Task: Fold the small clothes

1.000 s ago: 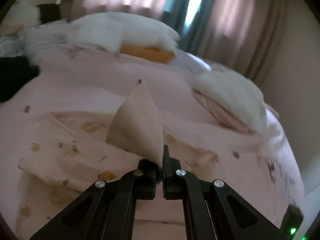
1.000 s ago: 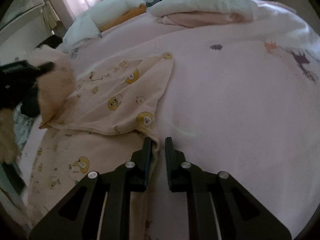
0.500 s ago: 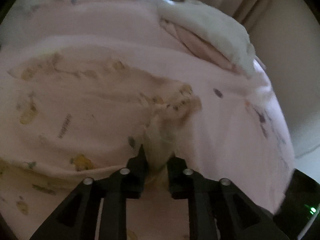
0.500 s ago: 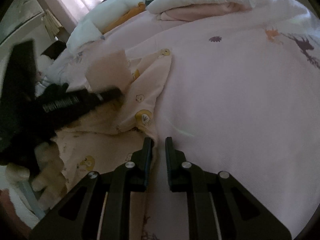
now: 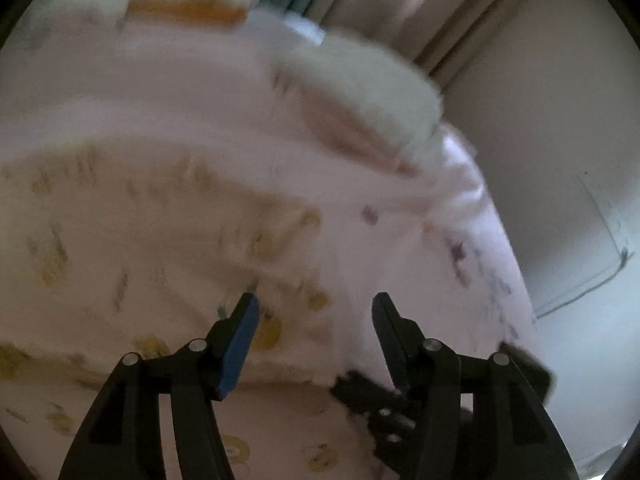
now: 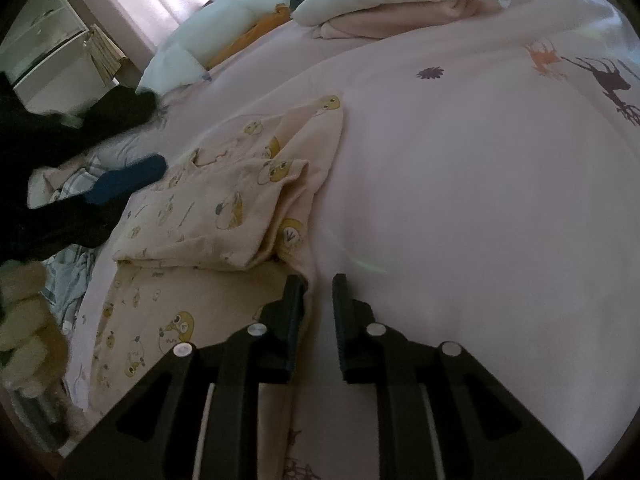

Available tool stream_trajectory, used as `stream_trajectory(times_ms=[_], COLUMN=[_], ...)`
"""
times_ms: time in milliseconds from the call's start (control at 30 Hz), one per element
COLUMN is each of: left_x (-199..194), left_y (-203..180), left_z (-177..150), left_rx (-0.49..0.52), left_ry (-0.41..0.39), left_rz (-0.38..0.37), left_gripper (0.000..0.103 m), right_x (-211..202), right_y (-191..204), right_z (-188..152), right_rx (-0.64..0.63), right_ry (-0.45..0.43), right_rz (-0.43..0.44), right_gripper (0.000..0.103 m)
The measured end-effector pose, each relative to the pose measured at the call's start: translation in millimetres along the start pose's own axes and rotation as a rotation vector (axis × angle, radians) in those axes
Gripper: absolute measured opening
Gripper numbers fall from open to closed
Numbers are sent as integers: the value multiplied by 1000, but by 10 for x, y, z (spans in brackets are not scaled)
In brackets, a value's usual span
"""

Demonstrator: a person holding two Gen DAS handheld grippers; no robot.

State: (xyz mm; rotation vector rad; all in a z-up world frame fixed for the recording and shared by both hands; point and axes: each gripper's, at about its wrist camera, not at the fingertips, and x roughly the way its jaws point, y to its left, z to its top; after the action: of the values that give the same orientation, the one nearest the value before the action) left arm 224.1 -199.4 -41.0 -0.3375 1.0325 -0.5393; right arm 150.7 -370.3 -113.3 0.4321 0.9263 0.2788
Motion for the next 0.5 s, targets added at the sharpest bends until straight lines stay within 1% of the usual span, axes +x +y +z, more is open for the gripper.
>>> stream_trajectory(times_ms=[67,100,167,200,233,300,333,367,400,467,500], left_x=[311,399,389,376,368,292,207,103,-7,-140,-219], left_y=[161,195,152,72,2,-60,-58,-43,-35,79,161], left_z=[-64,-107,-189,-201,-202,-185,-172,-152,-126,-45,-31], left_rx=[-68,-78,-45,-1,35,59,62,75,100,124,123], left_ry=[114,132,48,37,48,64,45,4,-45,-125,-151], left_rz=[-36,-26,-20,-13,-22,-54,-39,17,103,237,288], left_gripper=[57,57,57,57,57,57,57,57,57,57,57], right_x=[4,3,21,25,21,18,18,16,15,9,4], right_y=[2,4,10,8,15,21,25,31,48,114,156], right_z=[2,0,26,26,26,30,33,35,36,38,41], right_rx=[-2,-4,-7,-8,-9,-13,-14,-18,-26,-54,-72], right_ry=[1,1,2,4,3,4,4,3,2,-5,-11], right_rz=[-3,-4,-6,-5,-5,-4,-5,-8,-15,-39,-57], right_gripper=[15,15,16,17,17,18,18,18,19,20,21])
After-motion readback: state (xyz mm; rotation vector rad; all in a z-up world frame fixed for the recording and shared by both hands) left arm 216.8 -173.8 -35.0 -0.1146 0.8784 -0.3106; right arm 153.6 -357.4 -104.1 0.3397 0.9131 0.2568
